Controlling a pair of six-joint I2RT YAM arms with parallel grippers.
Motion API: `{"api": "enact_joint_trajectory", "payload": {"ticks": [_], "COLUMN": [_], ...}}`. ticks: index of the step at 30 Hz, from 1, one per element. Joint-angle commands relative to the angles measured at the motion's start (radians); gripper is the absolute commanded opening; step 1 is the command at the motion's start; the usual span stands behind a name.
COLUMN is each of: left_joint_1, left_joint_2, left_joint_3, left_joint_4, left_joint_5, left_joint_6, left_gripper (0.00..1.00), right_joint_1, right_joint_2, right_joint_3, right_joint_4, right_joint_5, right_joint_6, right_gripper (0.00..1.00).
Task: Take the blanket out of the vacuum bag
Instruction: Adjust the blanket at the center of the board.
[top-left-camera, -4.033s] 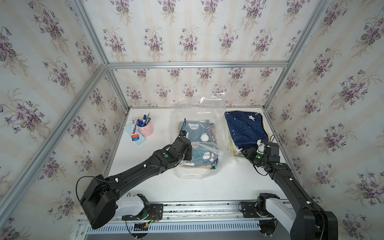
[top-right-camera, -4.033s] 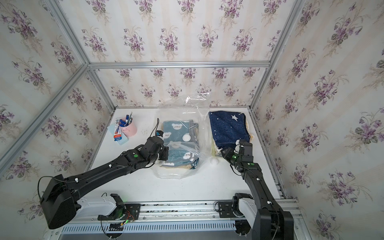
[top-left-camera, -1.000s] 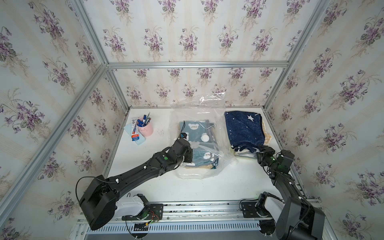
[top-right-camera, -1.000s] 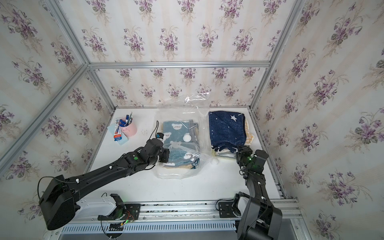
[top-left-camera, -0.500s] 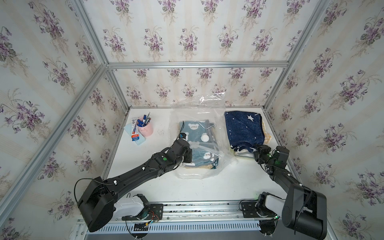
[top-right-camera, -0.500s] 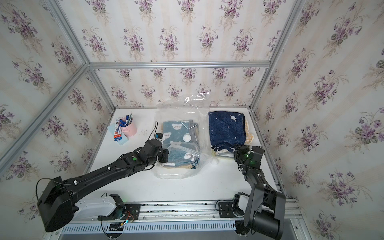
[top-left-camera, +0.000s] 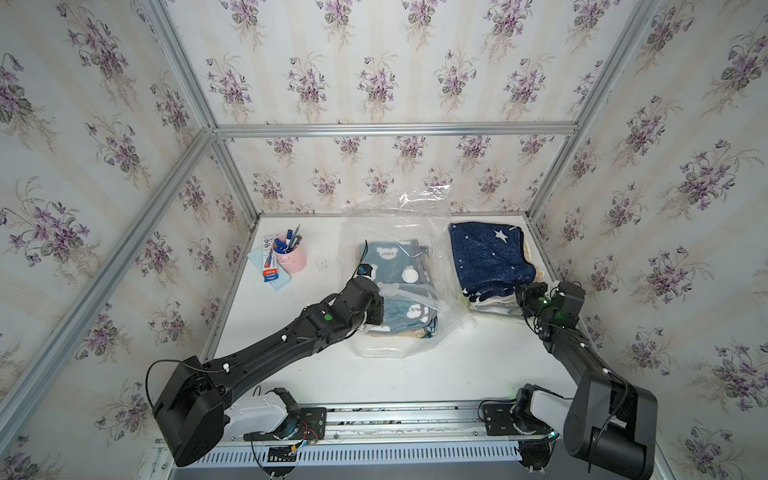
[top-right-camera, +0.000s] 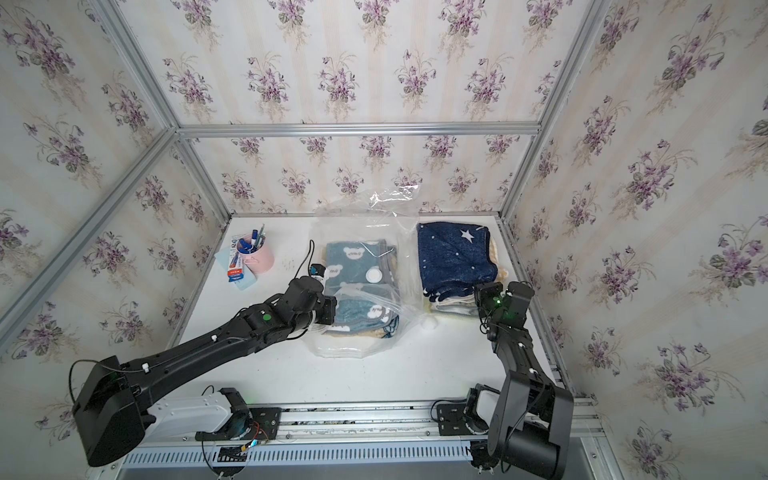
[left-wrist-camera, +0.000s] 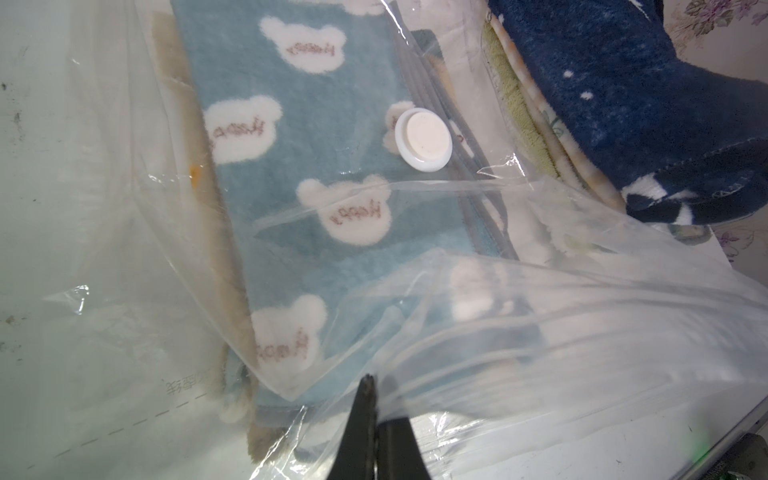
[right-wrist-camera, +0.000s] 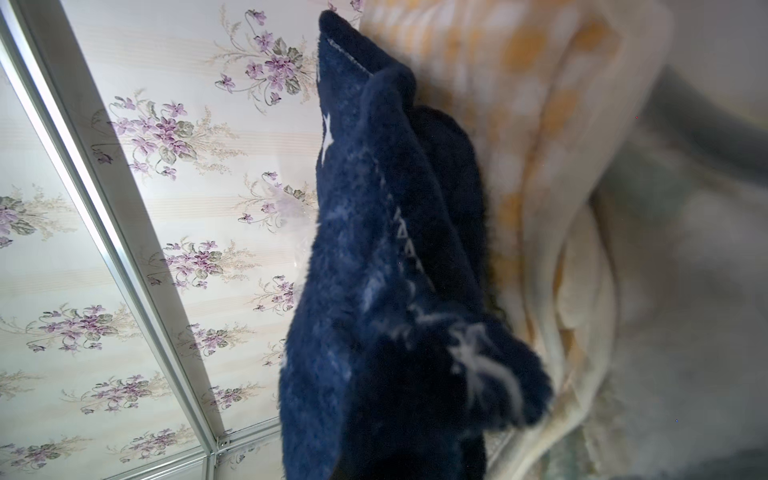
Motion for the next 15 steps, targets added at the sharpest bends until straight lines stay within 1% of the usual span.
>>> {"api": "enact_joint_trajectory", "payload": {"ticks": [1,3,6,9,15], "left_joint_1": [0.001,0.001,0.001,0.002,0.002], "left_joint_2": [-0.003,-0.004,-0.005,-0.006,-0.018], "left_joint_3": [0.004,0.004,-0.003,-0.002,-0.008], "left_joint_4": [0.004,0.003,0.009,0.004,0.001], "left_joint_5": [-0.020,-0.018,-0.020,-0.015,-0.015], "left_joint_6": [0.016,0.017,0.019,0.020,0.022], "left_gripper": [0.00,0.00,0.00,0.00,0.00], "right_joint_1": [-0.002,0.000,-0.007,-0.032,-0.065], "right_joint_2": [-0.016,-0.024,-0.019,-0.015,-0.081], "right_joint_3": [0.052,0.100,0.136,0.131,0.090], "right_joint_4": [-0.095,-0.178,-0.248,-0.286,-0.331], "right_joint_5": [0.030,0.056,0.076,0.078,0.120], "right_joint_6": [-0.118,-0.198,-0.285,-0.328,-0.384], "right_gripper": [0.00,0.00,0.00,0.00,0.00]}}
